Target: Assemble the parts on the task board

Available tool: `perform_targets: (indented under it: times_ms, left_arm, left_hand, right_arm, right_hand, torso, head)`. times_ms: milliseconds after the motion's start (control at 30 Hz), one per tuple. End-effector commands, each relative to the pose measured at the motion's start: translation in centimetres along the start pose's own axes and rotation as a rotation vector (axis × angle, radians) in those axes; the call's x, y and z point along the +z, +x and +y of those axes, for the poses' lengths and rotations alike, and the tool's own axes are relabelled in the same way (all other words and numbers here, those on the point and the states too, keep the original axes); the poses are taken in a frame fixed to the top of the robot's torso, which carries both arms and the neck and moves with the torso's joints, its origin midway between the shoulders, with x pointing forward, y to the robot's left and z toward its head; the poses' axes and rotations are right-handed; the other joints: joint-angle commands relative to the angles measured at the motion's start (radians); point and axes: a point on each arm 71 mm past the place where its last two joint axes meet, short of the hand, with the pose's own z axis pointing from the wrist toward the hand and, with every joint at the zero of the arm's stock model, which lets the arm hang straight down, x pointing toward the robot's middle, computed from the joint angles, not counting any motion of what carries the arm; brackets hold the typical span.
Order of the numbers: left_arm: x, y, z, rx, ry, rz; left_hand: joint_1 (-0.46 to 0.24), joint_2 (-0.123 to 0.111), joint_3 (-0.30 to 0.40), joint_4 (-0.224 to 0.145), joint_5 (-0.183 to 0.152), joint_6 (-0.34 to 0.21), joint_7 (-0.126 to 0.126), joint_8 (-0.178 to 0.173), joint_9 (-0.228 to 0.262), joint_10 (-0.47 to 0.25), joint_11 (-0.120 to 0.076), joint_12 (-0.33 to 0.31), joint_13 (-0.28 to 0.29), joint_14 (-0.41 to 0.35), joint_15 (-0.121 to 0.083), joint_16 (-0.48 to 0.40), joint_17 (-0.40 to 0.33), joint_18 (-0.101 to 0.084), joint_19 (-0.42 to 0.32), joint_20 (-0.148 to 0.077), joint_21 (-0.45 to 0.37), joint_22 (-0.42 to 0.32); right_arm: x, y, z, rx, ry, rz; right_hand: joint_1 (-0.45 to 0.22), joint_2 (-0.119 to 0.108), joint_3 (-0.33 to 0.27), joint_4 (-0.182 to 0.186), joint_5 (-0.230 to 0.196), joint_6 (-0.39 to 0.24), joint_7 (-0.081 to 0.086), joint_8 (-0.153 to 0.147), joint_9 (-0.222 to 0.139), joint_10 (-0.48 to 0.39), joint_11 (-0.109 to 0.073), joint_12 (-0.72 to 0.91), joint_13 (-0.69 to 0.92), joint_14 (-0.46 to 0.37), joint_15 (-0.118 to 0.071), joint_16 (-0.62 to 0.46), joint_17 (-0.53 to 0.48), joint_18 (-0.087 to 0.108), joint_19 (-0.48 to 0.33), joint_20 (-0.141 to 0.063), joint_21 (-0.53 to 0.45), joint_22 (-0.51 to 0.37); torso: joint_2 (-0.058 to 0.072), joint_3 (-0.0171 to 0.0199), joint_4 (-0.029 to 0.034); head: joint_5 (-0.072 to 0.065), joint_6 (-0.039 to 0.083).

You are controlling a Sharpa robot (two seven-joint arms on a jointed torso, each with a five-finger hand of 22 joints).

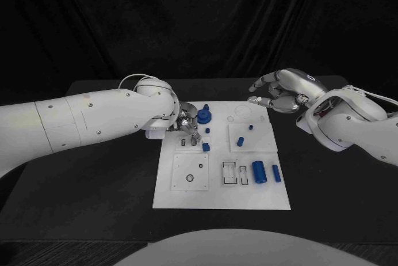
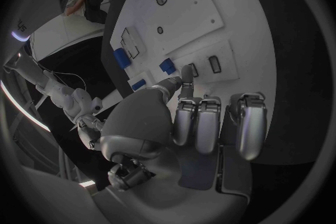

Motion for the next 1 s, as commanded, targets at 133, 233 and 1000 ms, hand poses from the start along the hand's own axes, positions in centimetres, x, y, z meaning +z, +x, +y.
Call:
perform_targets:
  times_ms: [133, 233, 1000]
  left_arm:
    - [-0.1, 0.1, 0.1, -0.009, 0.014, -0.018]
    - [-0.3, 0.0, 0.2, -0.021, 0.026, -0.037]
    - [-5.8, 1.1, 5.2, -0.259, 0.148, -0.248]
  left_hand:
    - [-0.032, -0.012, 0.030, 0.007, -0.029, 0.001, 0.006, -0.012, 0.008, 0.103, -0.001, 0.000, 0.262, 0.104, -0.003, 0.003, 0.263, 0.006, -0.007, -0.001, -0.009, 0.172]
    - [-0.041, -0.015, 0.036, 0.010, -0.041, 0.000, 0.007, -0.014, 0.010, 0.103, 0.000, 0.000, 0.262, 0.104, -0.002, 0.003, 0.263, 0.007, -0.008, 0.000, -0.011, 0.171]
    - [-0.077, -0.027, -0.037, 0.118, -0.175, -0.113, 0.038, -0.011, 0.098, 0.103, 0.027, 0.000, 0.262, 0.104, 0.020, 0.003, 0.263, 0.006, -0.001, 0.020, -0.017, 0.183]
  right_arm:
    - [-0.1, 0.1, -0.2, 0.000, 0.026, 0.013]
    - [-0.1, 0.1, -0.2, 0.001, 0.024, 0.015]
    - [3.3, 3.0, 6.0, -0.243, -0.340, 0.240]
  right_hand:
    - [0.009, 0.004, -0.001, -0.003, 0.006, 0.003, 0.002, -0.004, -0.001, 0.038, 0.006, -0.007, 0.156, 0.037, 0.005, -0.007, -0.001, 0.007, -0.007, 0.003, -0.003, 0.127]
    - [0.012, 0.003, -0.001, -0.004, 0.006, 0.004, 0.002, -0.005, -0.003, 0.037, 0.006, -0.008, 0.154, 0.036, 0.004, -0.009, -0.002, 0.007, -0.007, 0.003, -0.007, 0.126]
    - [0.188, -0.087, 0.025, -0.088, 0.019, 0.066, -0.081, -0.076, -0.034, 0.063, -0.067, 0.009, 0.188, 0.062, -0.052, 0.049, 0.065, -0.013, 0.041, -0.046, 0.078, 0.157]
  torso:
    - [0.000, 0.0005, -0.0011]
    - [0.000, 0.0011, -0.0003]
    - [-0.002, 0.0003, -0.0015]
  head:
    - [0.001, 0.000]
    - [0.000, 0.000]
    - [0.043, 0.000]
